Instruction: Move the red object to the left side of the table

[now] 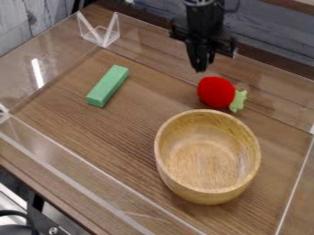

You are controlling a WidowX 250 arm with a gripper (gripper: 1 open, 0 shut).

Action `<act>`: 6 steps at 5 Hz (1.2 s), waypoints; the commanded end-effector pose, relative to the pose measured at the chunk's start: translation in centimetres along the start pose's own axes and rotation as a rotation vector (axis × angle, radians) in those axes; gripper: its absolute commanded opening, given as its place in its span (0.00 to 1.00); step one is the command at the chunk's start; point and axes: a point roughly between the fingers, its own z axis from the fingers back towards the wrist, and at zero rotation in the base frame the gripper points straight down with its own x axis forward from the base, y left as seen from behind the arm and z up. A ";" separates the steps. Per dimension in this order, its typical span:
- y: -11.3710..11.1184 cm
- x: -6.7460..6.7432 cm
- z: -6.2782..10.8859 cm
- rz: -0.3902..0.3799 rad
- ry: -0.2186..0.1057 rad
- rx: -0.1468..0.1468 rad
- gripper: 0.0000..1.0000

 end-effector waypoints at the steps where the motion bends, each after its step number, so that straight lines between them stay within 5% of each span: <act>1: -0.2 1.5 1.4 -0.015 -0.079 0.014 0.00; 2: -0.4 1.4 -0.1 -0.023 -0.055 0.016 1.00; 6: -1.8 0.1 -4.9 -0.056 0.006 0.019 1.00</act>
